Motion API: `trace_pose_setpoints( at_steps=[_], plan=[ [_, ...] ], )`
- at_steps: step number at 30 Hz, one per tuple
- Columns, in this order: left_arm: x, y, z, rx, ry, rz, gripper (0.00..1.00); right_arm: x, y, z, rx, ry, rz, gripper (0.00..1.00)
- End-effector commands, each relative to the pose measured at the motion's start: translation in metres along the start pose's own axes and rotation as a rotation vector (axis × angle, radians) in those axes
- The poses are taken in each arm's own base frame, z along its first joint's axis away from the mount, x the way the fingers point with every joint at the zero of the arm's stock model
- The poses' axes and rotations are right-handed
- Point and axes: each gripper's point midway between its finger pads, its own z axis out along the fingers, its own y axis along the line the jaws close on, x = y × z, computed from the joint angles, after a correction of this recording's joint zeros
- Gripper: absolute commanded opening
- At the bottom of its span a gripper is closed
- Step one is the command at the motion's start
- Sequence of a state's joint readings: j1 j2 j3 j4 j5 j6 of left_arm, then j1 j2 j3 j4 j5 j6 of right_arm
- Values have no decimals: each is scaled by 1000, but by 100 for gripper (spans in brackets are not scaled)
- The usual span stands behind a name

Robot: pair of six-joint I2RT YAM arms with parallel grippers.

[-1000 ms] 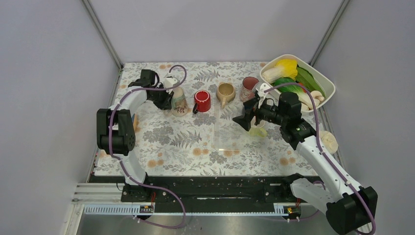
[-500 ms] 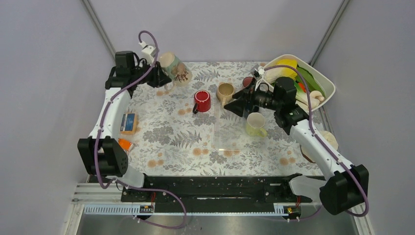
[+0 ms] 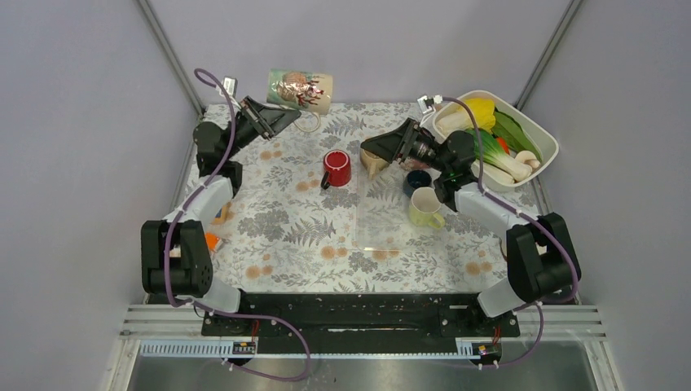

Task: Turn the mug right side up

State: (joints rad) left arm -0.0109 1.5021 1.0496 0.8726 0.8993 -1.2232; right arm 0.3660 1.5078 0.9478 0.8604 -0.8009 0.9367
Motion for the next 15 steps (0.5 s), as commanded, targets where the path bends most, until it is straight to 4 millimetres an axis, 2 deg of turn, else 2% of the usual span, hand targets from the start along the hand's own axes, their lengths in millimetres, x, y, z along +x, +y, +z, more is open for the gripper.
trace_pose_setpoints(
  at_steps=[1,4,7,15],
  plan=[
    [-7,-81,-6,258,-168,78,0,-16,25,8,-108,-152,-13,80],
    [18,-79,1,251,-156,35,0,-8,21,11,-107,-176,8,79],
    [31,-81,5,265,-145,18,0,-2,19,15,-104,-190,28,79],
    [40,-69,5,244,-159,-2,0,8,2,17,-51,-215,67,76]
  ],
)
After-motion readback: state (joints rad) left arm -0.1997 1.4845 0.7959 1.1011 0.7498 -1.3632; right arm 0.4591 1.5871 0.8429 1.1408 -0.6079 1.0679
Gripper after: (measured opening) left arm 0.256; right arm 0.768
